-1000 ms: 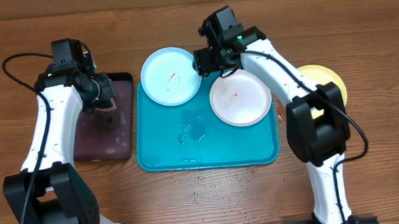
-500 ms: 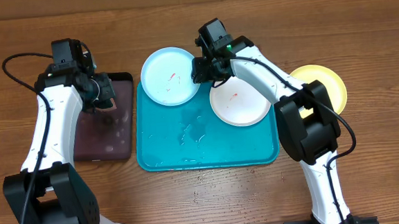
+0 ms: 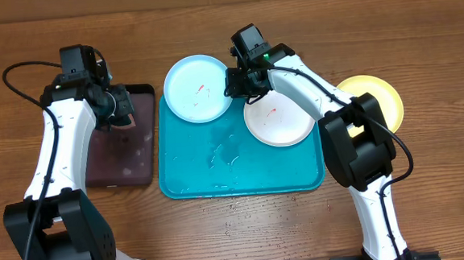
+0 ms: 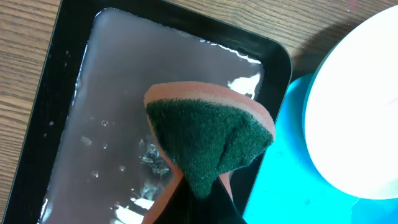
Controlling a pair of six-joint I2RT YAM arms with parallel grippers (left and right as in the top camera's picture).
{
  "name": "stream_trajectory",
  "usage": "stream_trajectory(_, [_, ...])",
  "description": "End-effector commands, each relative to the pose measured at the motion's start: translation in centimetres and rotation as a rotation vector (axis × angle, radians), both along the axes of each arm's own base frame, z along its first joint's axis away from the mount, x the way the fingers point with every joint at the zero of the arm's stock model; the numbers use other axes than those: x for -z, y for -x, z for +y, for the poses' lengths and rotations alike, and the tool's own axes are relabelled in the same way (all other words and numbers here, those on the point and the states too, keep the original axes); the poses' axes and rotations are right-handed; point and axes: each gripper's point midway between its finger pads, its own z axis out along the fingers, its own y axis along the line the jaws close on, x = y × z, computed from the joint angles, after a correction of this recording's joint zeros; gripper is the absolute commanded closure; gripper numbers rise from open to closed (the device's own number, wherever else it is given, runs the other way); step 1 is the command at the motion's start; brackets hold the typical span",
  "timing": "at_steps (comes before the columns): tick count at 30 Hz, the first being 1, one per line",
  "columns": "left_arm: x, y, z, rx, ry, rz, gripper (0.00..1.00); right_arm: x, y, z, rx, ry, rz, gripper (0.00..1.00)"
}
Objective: Clean dirty plates on tray and stack at the side
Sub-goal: 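Release the yellow plate and move the right gripper to the light blue plate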
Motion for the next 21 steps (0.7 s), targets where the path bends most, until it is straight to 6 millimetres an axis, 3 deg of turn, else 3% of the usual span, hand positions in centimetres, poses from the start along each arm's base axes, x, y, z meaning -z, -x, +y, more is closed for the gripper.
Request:
stream_trajectory(1, [-0.7, -0.4, -0.2, 0.021, 0.004, -0.023, 0.96, 0.3, 0.2, 0.0, 0.007, 0.010, 0.005, 0.79])
stream_trajectory(14, [-0.7, -0.4, -0.2, 0.021, 0.004, -0.022, 0.96, 1.8, 0.9, 0.2, 0.020, 0.008, 0.022, 0.80])
stream_trajectory(21, [-0.7, -0.4, -0.2, 0.021, 0.004, -0.022, 0.96, 1.3, 1.5, 0.4, -0.003, 0.010, 0.038, 0.95])
